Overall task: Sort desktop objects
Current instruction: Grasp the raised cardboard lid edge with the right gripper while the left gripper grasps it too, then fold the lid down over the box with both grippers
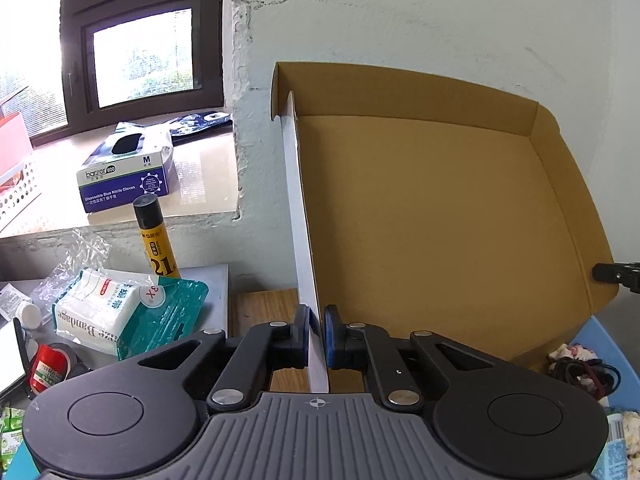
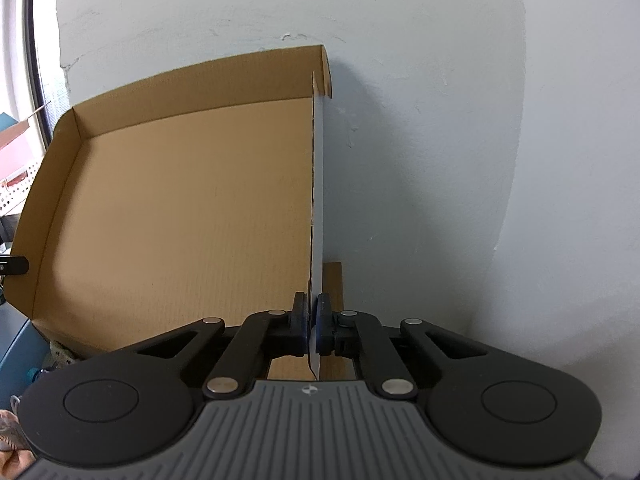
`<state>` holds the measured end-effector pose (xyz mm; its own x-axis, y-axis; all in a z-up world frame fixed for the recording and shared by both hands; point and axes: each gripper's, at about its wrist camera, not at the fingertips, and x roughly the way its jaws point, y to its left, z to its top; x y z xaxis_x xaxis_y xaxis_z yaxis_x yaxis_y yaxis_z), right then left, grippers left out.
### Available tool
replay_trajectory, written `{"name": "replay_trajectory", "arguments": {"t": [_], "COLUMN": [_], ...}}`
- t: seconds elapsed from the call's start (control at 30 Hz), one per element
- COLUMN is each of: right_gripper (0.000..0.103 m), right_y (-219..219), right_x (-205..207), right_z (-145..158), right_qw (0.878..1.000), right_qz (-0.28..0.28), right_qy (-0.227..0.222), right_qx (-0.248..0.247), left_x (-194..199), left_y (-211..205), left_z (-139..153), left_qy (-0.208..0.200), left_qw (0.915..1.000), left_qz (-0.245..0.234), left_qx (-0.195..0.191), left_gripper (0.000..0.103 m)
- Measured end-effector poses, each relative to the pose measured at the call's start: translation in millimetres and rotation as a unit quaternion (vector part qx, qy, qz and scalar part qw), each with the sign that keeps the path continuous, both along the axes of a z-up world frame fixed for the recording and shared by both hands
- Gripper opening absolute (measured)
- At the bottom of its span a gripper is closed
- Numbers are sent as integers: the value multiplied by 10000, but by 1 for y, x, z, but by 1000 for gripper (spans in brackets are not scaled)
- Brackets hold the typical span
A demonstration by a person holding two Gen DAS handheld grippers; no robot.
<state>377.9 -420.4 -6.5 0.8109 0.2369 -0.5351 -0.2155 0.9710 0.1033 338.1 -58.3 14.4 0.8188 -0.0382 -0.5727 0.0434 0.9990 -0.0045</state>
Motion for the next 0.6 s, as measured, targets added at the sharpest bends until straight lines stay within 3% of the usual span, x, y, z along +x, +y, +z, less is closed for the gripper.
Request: {"name": "replay_trajectory", "arguments": {"t": [0.6], "right_gripper": [6], "right_y": [-4], "right_x": [-44], "right_z": [-8], "right_qw": [9997], "right_qz": [8], "right_qy": [-256], "right_qx": [36], "left_x": [-50], "left_y": [-18], "left_z": [5], "left_qy": [-185], "left_qw": [9990], "left_qz": [-108], "left_qx": [394], "left_gripper": [12]}}
